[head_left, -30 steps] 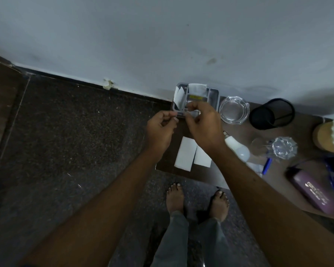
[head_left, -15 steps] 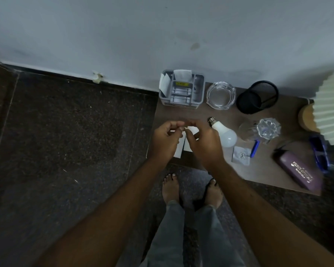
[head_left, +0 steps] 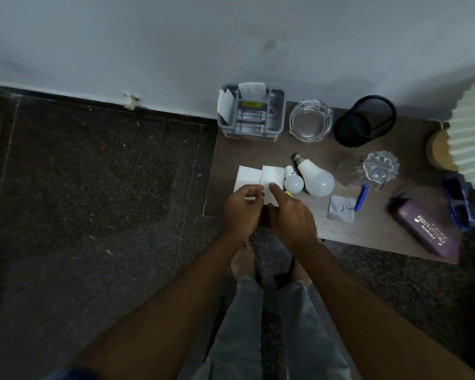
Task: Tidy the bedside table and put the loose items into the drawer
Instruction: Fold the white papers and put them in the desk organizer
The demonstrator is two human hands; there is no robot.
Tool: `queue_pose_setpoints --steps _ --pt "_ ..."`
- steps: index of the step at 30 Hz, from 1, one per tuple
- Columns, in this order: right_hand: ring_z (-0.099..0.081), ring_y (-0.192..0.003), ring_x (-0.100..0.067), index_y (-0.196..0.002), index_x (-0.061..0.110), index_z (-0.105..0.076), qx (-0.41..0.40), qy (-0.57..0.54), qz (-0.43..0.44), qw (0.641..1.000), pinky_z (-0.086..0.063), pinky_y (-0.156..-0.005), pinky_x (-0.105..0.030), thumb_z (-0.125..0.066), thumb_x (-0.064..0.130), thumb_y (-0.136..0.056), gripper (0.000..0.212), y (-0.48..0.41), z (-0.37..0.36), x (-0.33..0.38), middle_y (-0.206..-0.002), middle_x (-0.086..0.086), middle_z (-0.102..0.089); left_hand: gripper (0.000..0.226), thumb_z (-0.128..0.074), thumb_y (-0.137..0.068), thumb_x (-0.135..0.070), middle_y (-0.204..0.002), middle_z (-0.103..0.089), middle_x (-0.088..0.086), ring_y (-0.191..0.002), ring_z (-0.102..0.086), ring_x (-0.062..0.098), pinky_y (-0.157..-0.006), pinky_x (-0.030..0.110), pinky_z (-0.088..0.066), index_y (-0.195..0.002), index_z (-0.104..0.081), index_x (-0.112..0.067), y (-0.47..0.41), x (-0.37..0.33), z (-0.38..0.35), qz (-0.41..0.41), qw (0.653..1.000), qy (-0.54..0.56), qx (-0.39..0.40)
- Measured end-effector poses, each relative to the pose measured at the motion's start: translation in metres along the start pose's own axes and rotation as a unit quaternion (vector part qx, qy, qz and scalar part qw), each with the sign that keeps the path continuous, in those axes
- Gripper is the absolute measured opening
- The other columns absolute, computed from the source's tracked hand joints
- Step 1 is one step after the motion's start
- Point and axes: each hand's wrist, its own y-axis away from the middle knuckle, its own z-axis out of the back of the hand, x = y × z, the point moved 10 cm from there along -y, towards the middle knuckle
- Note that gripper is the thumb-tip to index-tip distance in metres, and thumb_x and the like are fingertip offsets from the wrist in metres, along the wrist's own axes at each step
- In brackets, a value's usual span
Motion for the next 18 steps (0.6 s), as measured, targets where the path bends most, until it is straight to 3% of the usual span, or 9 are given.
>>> queue_pose_setpoints --steps 3,6,9,11,15,18 --pt "-0.065 -0.109 -0.033 -0.152 0.019 -0.04 0.031 0.041 0.012 0.999 -0.053 -0.081 -0.04 -0.061 0.021 -0.098 0.058 0.0 -0.007 -0.001 -0.127 -0.012 -0.066 0.02 -0.066 -0.096 -0.013 -0.109 -0.076 0.001 -0.099 -0.073 0.018 -0.09 0.043 -0.062 -0.113 -0.075 -0.016 0.015 0.021 -0.008 0.019 0.999 0.037 -0.009" --pt "-0.067 -0.1 -0.031 -0.151 0.02 -0.043 0.035 0.063 0.009 0.997 -0.054 -0.078 -0.04 -0.054 0.02 -0.101 0.052 0.002 -0.008 -0.005 -0.117 -0.011 -0.068 0.015 -0.068 -0.093 -0.012 -0.103 -0.077 0.002 -0.1 -0.073 0.02 -0.094 0.045 -0.06 -0.102 -0.076 -0.021 0.032 0.055 -0.019 0.088 0.991 0.097 -0.027" --pt "-0.07 -0.089 -0.03 -0.145 0.021 -0.053 0.021 0.066 0.018 0.997 -0.055 -0.072 -0.039 -0.053 0.018 -0.1 0.045 0.007 -0.007 -0.007 -0.106 -0.01 -0.072 0.01 -0.072 -0.088 -0.012 -0.096 -0.079 0.01 -0.098 -0.074 0.031 -0.093 0.05 -0.059 -0.096 -0.077 -0.01 0.049 0.096 -0.03 0.207 0.954 0.208 -0.064" --pt "-0.071 -0.084 -0.027 -0.143 0.023 -0.056 0.025 0.067 0.026 0.997 -0.057 -0.069 -0.038 -0.054 0.018 -0.1 0.043 0.013 -0.011 -0.008 -0.101 -0.009 -0.074 0.017 -0.072 -0.09 -0.017 -0.096 -0.079 0.013 -0.099 -0.074 0.035 -0.085 0.045 -0.061 -0.102 -0.076 -0.005 0.058 0.118 -0.044 0.283 0.919 0.272 -0.045" --pt "-0.072 -0.08 -0.024 -0.139 0.024 -0.06 0.026 0.063 0.029 0.997 -0.06 -0.07 -0.036 -0.055 0.016 -0.1 0.04 0.023 -0.016 -0.013 -0.101 -0.007 -0.076 0.032 -0.078 -0.085 -0.032 -0.099 -0.08 0.009 -0.097 -0.077 0.028 -0.086 0.042 -0.062 -0.107 -0.077 -0.009 0.063 0.133 -0.055 0.331 0.891 0.309 -0.023" --pt "-0.072 -0.081 -0.024 -0.137 0.023 -0.062 0.025 0.059 0.039 0.997 -0.059 -0.069 -0.035 -0.054 0.016 -0.1 0.038 0.03 -0.018 -0.012 -0.103 -0.006 -0.076 0.035 -0.082 -0.083 -0.033 -0.096 -0.081 0.01 -0.088 -0.079 0.025 -0.07 0.034 -0.062 -0.106 -0.077 -0.007 0.062 0.133 -0.062 0.358 0.869 0.342 -0.01"
